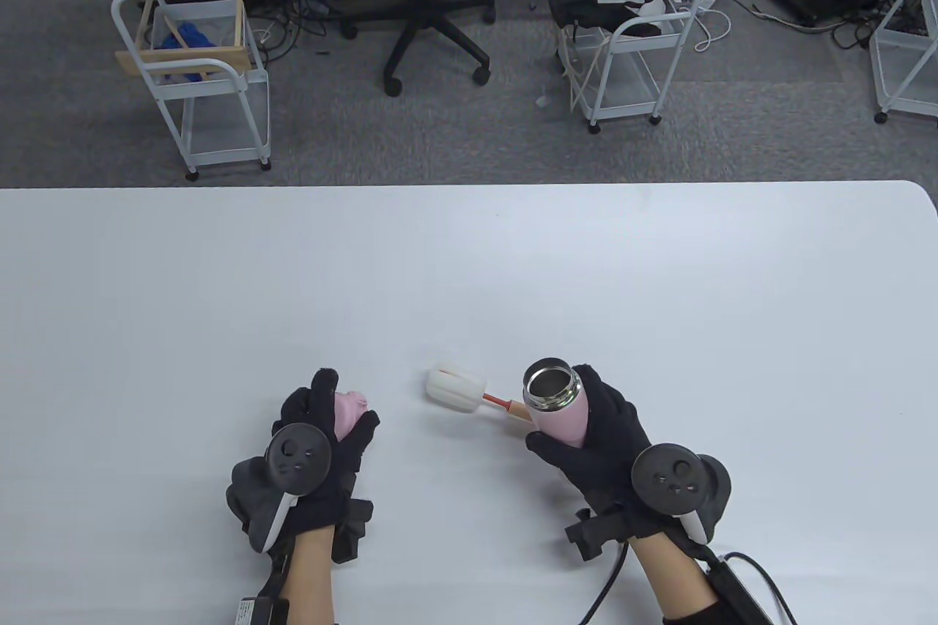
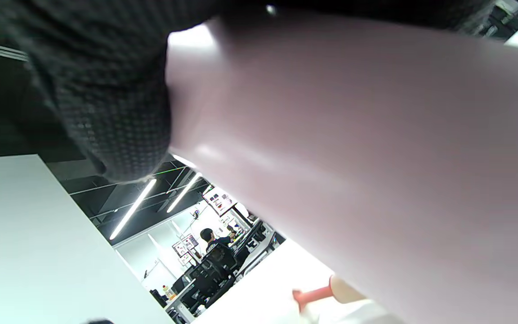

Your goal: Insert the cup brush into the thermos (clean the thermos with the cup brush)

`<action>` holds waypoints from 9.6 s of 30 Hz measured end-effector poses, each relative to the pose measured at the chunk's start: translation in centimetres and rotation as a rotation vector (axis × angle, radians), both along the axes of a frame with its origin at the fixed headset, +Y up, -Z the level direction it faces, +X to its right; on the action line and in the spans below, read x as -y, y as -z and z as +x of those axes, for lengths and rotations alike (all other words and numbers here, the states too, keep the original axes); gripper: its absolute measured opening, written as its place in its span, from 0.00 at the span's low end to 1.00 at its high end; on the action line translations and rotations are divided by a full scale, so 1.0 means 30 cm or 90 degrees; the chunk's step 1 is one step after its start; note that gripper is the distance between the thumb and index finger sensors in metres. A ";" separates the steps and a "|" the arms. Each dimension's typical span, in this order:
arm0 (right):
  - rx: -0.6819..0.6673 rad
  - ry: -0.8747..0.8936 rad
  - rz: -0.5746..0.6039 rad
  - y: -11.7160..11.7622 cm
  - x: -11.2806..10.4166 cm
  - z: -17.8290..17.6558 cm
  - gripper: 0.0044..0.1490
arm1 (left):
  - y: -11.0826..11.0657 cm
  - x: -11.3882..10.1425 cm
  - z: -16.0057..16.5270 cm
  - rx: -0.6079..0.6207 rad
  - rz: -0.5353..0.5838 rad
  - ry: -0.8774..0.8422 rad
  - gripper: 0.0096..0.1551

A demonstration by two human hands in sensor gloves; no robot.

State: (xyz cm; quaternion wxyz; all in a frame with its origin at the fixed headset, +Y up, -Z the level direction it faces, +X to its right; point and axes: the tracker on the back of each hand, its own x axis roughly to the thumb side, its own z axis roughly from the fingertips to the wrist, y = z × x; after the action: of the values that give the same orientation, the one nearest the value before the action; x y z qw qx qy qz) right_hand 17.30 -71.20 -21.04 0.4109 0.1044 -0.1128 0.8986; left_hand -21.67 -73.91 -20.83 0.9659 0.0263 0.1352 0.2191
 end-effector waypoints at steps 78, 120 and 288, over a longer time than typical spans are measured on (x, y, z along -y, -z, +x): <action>-0.007 -0.240 -0.055 0.096 0.061 -0.062 0.51 | -0.056 -0.081 0.132 0.193 0.240 -0.325 0.48; 0.081 -0.372 0.097 0.051 0.006 0.017 0.33 | -0.064 -0.118 0.128 0.172 0.218 0.013 0.45; 0.254 -0.448 -0.288 0.187 0.162 0.296 0.34 | -0.042 -0.049 -0.039 0.128 0.332 -0.612 0.43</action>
State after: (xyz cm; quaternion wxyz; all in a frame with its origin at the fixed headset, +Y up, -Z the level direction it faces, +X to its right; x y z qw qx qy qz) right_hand 26.17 -76.05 -26.64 0.0633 -0.1311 0.0513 0.9880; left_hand -22.85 -72.45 -19.56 0.7267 0.1786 -0.0197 0.6630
